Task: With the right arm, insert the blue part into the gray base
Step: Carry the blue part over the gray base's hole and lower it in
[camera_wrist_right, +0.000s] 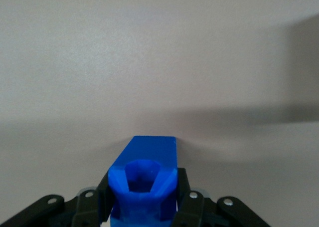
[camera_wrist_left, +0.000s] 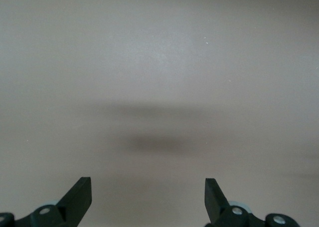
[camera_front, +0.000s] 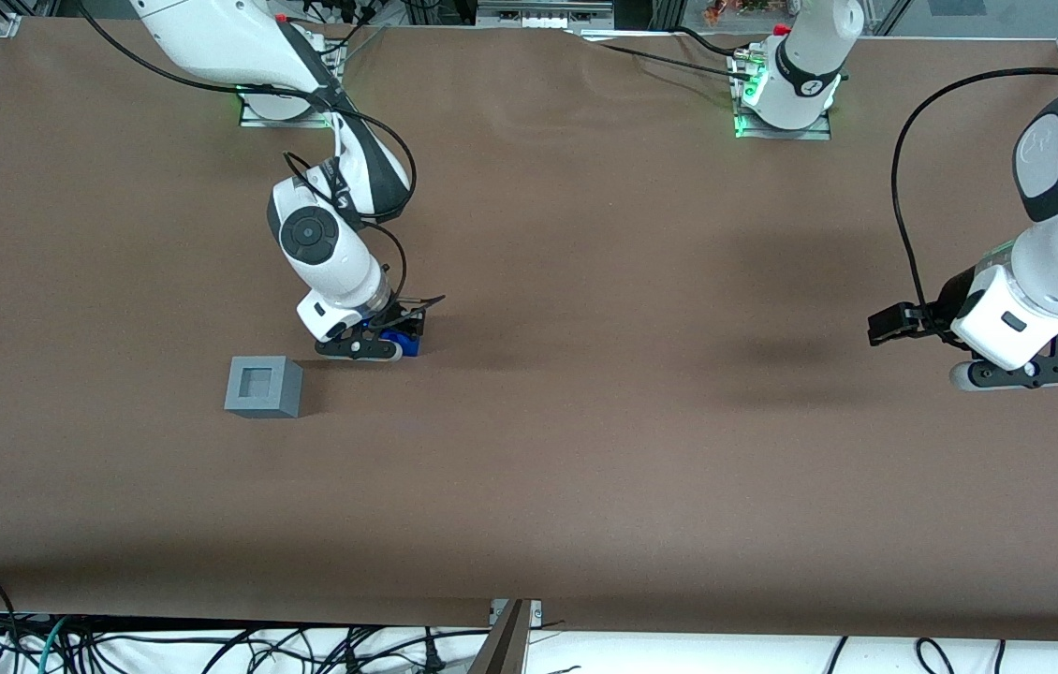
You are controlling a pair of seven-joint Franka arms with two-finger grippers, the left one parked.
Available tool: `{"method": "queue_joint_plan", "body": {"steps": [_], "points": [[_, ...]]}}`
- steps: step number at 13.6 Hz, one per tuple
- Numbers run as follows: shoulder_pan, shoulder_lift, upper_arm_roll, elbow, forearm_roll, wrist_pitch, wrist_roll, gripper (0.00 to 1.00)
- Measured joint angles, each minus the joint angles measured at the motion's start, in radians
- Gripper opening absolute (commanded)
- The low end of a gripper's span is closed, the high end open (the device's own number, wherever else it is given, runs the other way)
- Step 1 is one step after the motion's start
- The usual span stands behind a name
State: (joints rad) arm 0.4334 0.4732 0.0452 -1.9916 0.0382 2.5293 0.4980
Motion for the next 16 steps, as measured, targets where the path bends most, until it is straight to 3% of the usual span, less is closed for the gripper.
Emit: {"method": "queue_joint_plan", "body": {"steps": [2,4,7,11,16], "points": [[0.000,-0.033,-0.036,0.023,-0.001,-0.094,-0.054,0.18],[-0.001,-0.100,-0.096,0.087,-0.001,-0.289,-0.140,0.18],[-0.005,-0.201,-0.237,0.153,0.013,-0.473,-0.350,0.18],[-0.017,-0.197,-0.394,0.139,0.136,-0.483,-0.593,0.18],[-0.021,-0.136,-0.400,0.121,0.167,-0.385,-0.605,0.18]]}}
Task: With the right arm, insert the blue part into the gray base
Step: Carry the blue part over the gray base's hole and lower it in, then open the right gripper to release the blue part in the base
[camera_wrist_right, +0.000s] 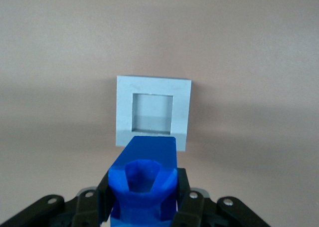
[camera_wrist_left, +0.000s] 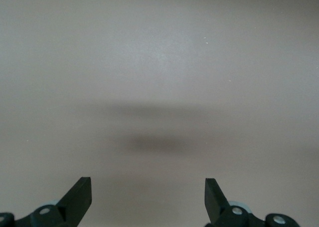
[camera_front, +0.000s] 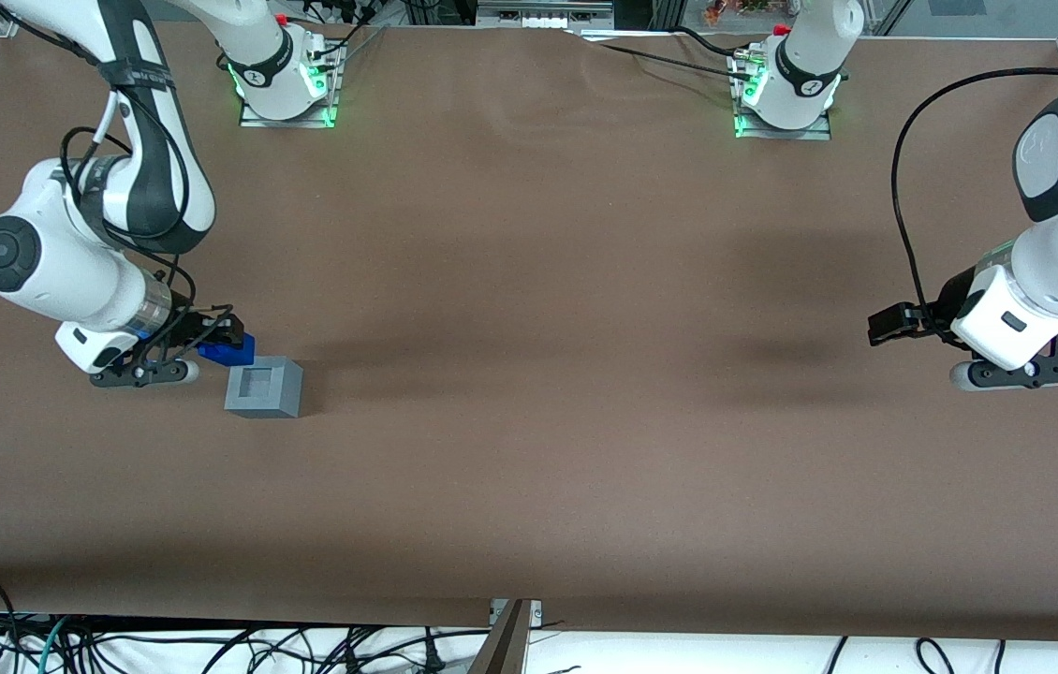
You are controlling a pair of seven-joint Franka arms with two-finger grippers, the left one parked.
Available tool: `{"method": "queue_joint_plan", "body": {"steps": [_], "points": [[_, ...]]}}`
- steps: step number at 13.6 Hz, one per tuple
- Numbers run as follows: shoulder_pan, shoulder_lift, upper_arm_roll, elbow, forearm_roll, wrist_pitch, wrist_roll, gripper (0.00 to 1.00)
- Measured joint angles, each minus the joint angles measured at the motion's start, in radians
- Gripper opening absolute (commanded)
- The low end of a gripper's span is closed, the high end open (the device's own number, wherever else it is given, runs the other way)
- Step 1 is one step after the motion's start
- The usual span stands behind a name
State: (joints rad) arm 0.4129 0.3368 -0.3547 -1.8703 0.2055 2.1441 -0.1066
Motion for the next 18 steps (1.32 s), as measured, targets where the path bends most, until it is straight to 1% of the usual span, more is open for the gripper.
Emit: {"method": "queue_joint_plan", "body": {"steps": [2,6,14,16,17,18], "points": [[-0.002,0.021,0.000,0.000,0.018,0.031,0.000,0.18],[-0.003,0.054,0.000,0.003,0.024,0.088,0.000,0.18],[0.001,0.098,0.007,0.029,0.050,0.128,0.000,0.18],[0.003,0.114,0.010,0.032,0.066,0.135,0.000,0.19],[0.003,0.123,0.010,0.034,0.069,0.139,0.000,0.22],[0.003,0.128,0.010,0.037,0.071,0.144,0.000,0.60]]}}
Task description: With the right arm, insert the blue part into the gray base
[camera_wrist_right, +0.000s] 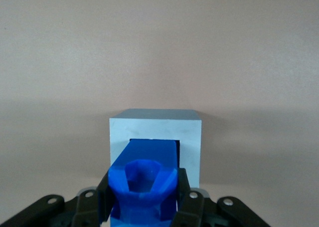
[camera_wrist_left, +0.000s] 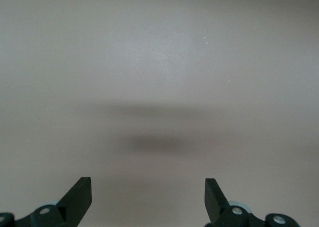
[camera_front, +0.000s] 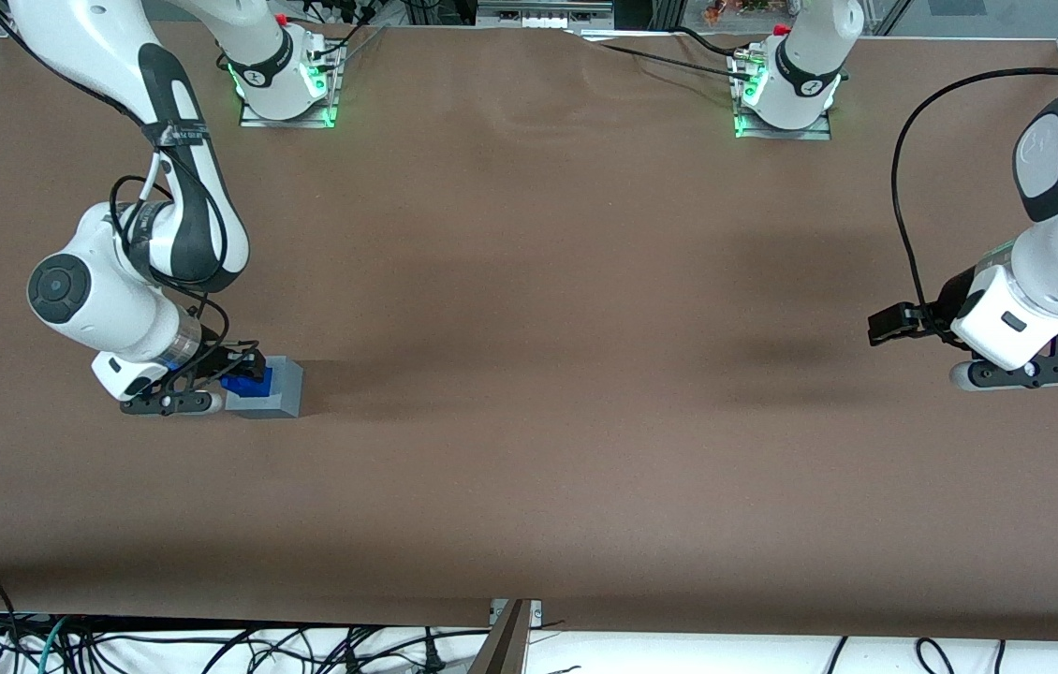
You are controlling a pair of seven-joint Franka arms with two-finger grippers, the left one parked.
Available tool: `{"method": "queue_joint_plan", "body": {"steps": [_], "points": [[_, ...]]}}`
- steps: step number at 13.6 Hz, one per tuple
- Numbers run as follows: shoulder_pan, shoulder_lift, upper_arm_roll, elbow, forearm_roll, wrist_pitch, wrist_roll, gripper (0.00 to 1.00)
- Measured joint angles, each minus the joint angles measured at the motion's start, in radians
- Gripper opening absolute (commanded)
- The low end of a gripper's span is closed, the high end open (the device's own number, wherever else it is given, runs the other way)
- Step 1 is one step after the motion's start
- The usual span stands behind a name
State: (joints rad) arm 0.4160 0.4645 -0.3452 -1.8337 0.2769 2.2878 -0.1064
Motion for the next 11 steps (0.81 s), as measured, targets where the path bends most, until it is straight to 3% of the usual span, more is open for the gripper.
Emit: {"method": "queue_joint_plan", "body": {"steps": [1,8,11], "points": [[0.000,0.001,0.000,0.001,0.004,0.002,0.000,0.98],[0.000,0.000,0.000,0.042,0.013,-0.012,0.000,0.99],[0.001,-0.035,-0.017,0.129,0.013,-0.207,0.000,0.99]]}}
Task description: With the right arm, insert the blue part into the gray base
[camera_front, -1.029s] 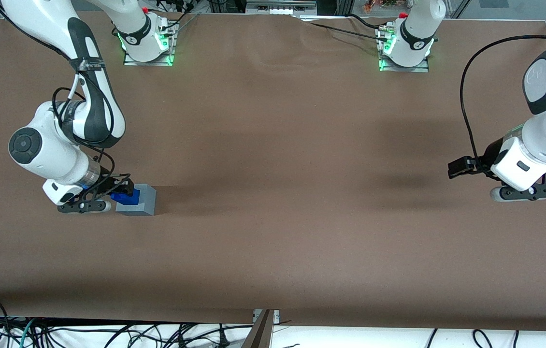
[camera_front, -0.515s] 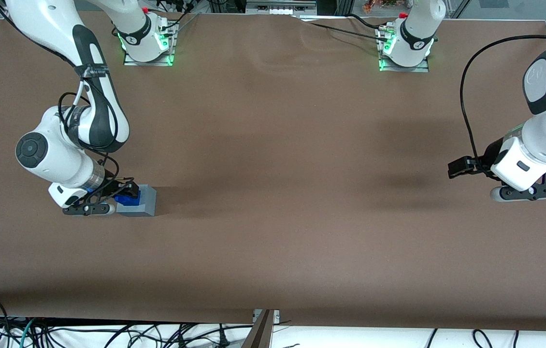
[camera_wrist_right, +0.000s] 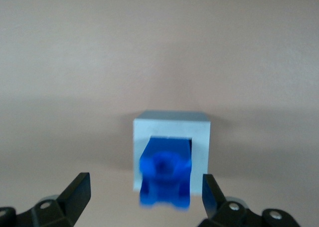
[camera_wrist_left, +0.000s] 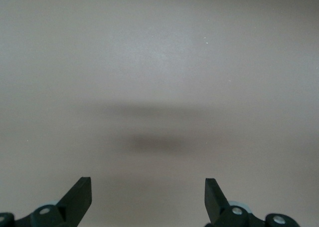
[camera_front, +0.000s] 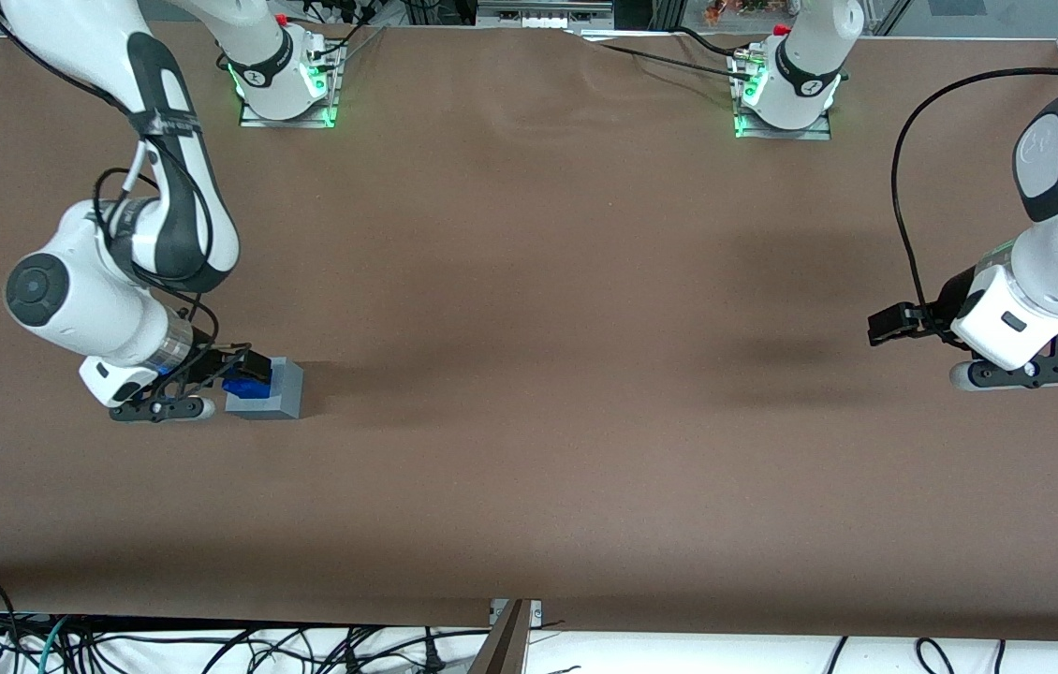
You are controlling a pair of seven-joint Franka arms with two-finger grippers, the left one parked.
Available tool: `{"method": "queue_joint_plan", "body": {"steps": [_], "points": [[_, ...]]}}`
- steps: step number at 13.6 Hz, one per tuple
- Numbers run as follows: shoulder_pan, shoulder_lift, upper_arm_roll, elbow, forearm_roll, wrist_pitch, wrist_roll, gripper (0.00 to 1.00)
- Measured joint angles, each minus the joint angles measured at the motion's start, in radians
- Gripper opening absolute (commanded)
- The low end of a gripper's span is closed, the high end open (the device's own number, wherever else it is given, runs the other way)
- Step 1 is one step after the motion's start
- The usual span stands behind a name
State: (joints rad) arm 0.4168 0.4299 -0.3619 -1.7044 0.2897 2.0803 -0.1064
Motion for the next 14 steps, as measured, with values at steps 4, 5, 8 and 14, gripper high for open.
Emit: {"method": "queue_joint_plan", "body": {"steps": [4,5,8,14], "points": [[-0.004,-0.096,-0.074,0.178,-0.045,-0.353,-0.001,0.99],[-0.005,-0.129,-0.082,0.204,-0.067,-0.402,-0.001,0.99],[-0.006,-0.240,-0.087,0.215,-0.136,-0.487,0.000,0.99],[0.004,-0.295,-0.056,0.202,-0.219,-0.536,0.044,0.99]]}}
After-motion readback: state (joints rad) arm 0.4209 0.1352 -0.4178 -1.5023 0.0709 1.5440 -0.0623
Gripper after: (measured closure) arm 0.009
